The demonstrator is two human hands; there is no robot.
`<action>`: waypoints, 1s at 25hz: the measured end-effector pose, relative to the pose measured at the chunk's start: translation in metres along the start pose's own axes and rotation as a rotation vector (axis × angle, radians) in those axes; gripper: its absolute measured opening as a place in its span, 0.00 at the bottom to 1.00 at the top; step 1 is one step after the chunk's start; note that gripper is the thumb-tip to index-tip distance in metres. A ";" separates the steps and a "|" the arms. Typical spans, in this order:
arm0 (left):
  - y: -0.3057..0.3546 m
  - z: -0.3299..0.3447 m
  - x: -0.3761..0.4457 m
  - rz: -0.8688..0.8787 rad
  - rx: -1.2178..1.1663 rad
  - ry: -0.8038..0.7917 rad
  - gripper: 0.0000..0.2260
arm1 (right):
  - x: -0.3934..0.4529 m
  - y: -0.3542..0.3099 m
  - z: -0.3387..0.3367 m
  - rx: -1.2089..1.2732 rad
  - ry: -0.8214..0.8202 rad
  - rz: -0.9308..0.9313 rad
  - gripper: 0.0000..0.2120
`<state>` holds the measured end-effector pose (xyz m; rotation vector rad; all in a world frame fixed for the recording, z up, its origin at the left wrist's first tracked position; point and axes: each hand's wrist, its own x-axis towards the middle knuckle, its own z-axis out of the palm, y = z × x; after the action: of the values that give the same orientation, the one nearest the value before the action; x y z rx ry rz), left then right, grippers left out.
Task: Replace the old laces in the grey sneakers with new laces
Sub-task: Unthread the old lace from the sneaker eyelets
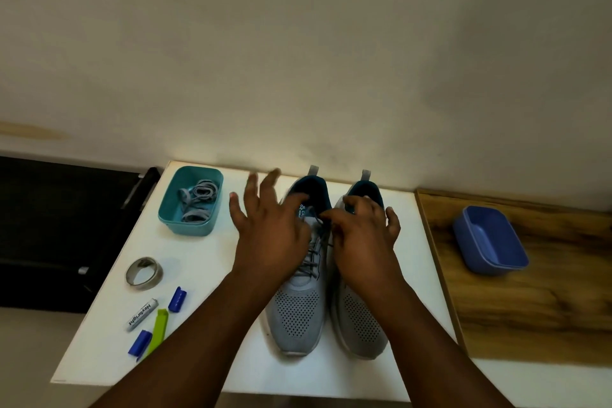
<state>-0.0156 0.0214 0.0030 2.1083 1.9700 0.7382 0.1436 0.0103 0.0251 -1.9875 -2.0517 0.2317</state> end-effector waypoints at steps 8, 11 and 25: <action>-0.008 0.003 0.015 -0.095 -0.337 -0.073 0.07 | 0.001 0.000 0.007 0.098 0.053 -0.005 0.13; -0.004 0.004 0.013 -0.189 -0.424 -0.013 0.05 | 0.002 -0.003 0.007 0.113 0.067 -0.007 0.13; -0.004 0.009 0.005 0.027 0.052 -0.107 0.09 | 0.001 0.003 0.007 0.194 0.077 0.012 0.12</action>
<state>-0.0149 0.0287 -0.0049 2.1597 1.9284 0.5721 0.1442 0.0123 0.0174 -1.8627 -1.8932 0.3380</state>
